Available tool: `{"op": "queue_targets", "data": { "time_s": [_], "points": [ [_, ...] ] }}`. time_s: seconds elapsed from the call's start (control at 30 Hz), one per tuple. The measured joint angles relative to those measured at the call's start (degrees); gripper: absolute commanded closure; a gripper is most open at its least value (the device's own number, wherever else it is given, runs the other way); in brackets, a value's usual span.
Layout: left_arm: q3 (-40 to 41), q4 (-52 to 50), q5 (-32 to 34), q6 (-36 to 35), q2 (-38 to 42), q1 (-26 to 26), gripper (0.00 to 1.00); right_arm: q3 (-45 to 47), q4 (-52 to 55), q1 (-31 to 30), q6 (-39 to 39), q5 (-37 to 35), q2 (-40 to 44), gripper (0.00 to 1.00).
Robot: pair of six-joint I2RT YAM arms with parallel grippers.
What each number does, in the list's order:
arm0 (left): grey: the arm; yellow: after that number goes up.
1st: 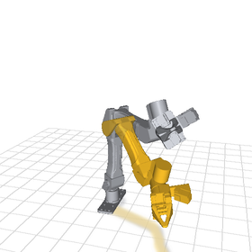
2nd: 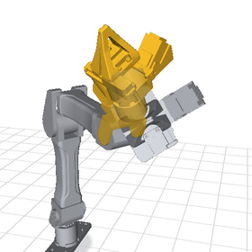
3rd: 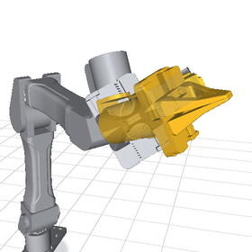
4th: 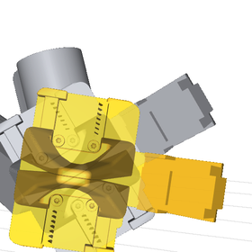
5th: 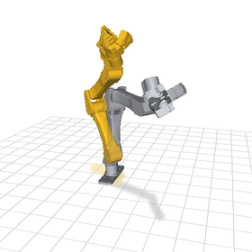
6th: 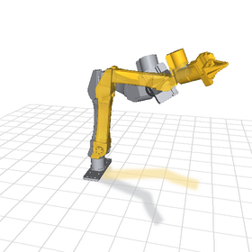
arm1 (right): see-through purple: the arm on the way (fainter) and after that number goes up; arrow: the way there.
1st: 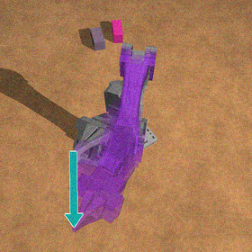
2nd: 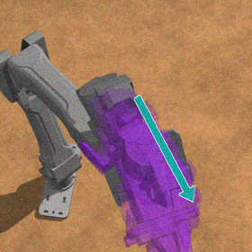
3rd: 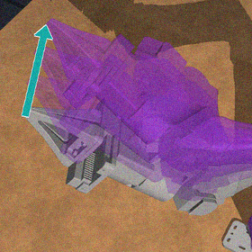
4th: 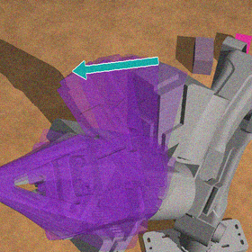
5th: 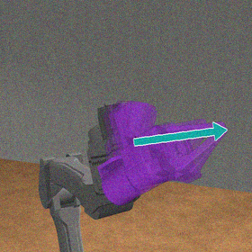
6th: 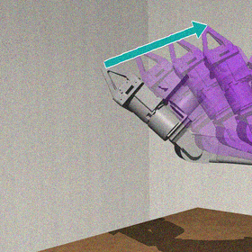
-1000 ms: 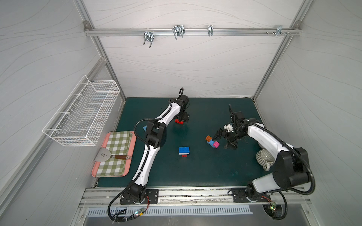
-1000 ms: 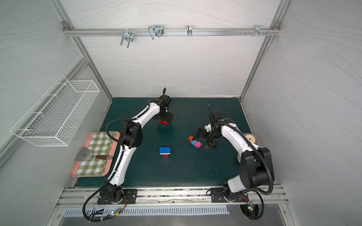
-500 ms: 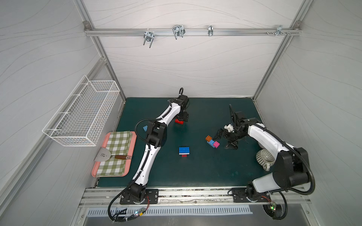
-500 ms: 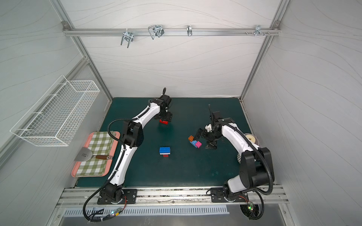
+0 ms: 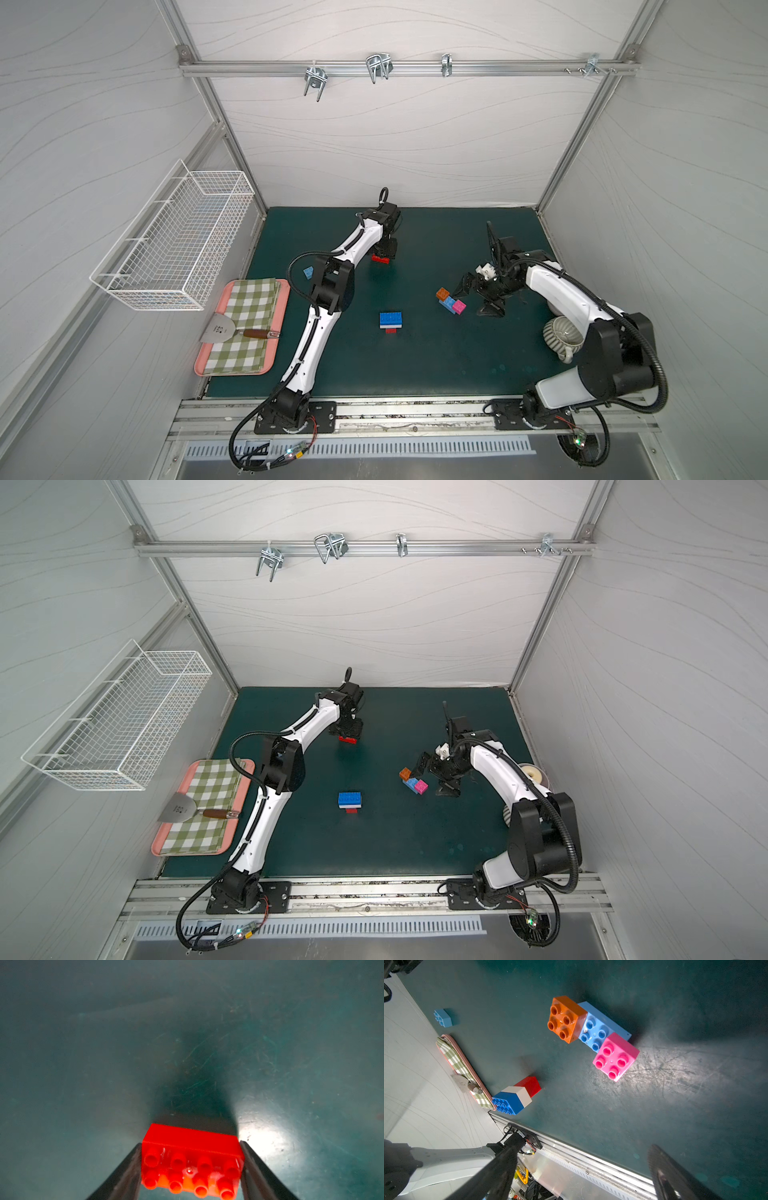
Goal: Assemble a carrot with lego
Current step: Pick up the lego brick from the center of the board.
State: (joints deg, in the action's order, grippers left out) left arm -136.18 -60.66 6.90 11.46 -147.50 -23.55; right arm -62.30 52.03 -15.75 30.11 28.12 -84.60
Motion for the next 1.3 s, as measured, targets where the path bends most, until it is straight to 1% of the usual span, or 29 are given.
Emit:
{"op": "queue_targets", "data": {
  "time_s": [0.1, 0.27, 0.37, 0.47, 0.57, 0.67, 0.73, 0.83, 0.93, 1.13, 1.3],
  "points": [
    [0.0, 0.15, -0.02, 0.13, 0.0, 0.04, 0.5, 0.0, 0.0, 0.0, 0.0, 0.0, 0.0, 0.01],
    [0.02, -0.02, 0.0, 1.01, 0.17, 0.04, 0.57, 0.0, -0.02, 0.04, 0.0, 0.02, 0.0, 0.01],
    [1.62, -0.92, 0.17, 2.43, 1.92, -0.22, 0.61, 0.0, -0.07, 0.04, 0.02, 0.04, 0.0, 0.01],
    [6.27, -2.01, 0.63, 4.57, 6.8, -0.81, 0.65, 0.0, -0.15, 0.04, 0.04, 0.22, 0.0, 0.01],
    [11.76, -3.48, 1.4, 7.52, 13.77, -1.81, 0.67, 0.02, -0.42, 0.04, 0.07, 0.5, 0.02, 0.01],
    [16.74, -4.92, 2.05, 11.04, 21.35, -3.98, 0.68, 0.24, -0.83, 0.04, 0.09, 0.81, 0.26, 0.01],
    [20.61, -5.84, 2.38, 13.99, 26.77, -6.36, 0.69, 0.61, -1.05, 0.04, 0.09, 1.01, 0.81, 0.01],
    [26.45, -6.95, 2.38, 18.03, 33.14, -10.21, 0.71, 1.25, -1.25, 0.04, 0.26, 1.22, 1.9, 0.01],
    [32.59, -7.82, 2.27, 22.32, 37.9, -14.25, 0.72, 1.88, -1.55, 0.04, 0.44, 1.36, 3.1, 0.01],
    [41.9, -9.75, 1.64, 30.1, 42.97, -19.96, 0.72, 3.17, -1.92, 0.04, 0.52, 1.53, 5.18, 0.01],
    [46.56, -9.49, 1.09, 34.42, 46.36, -23.06, 0.72, 4.31, -2.03, 0.02, 0.52, 1.55, 5.86, 0.01]
  ]
}}
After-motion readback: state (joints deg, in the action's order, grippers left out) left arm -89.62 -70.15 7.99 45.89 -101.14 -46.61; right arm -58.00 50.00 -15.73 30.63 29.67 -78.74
